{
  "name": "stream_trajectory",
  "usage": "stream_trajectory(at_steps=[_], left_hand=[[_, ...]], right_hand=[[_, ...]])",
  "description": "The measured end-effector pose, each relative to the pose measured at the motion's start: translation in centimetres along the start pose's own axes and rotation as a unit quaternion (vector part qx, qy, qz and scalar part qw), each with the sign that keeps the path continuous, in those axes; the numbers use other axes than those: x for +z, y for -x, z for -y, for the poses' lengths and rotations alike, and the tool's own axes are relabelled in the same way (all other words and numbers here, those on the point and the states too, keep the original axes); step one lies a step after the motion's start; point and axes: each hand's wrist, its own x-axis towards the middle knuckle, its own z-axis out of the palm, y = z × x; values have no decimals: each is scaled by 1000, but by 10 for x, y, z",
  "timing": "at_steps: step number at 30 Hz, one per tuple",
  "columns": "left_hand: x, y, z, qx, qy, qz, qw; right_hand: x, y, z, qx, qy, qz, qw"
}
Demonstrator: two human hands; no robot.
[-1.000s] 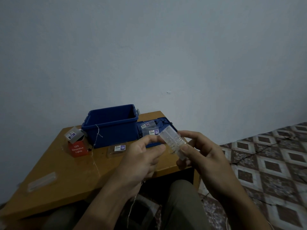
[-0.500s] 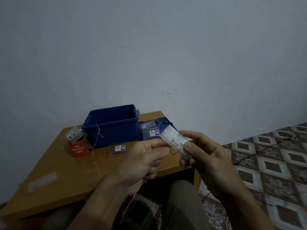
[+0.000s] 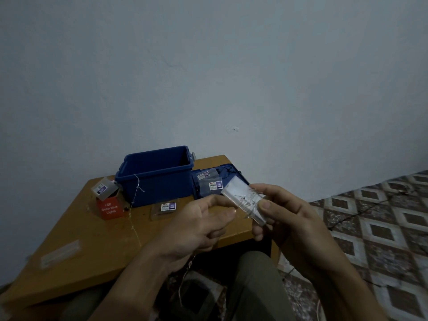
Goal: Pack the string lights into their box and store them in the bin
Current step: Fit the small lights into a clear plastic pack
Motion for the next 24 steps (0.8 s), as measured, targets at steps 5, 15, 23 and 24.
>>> stream_trajectory(at_steps=[5,15,23,24], left_hand=[[-9,-2,-1,-30,-39,39,998],[-20,-12,-35,-73,-192,37,978],[11,-10,-64,-3,-466,-29,884],[16,-8,-62,10,-469,-51,881]], right_hand=[[-4,2,1,9,-4,34,999],[-11,9,10,77,99,165,978],[-1,10,10,43,381,75,921],[0,9,9,21,409,53,911]])
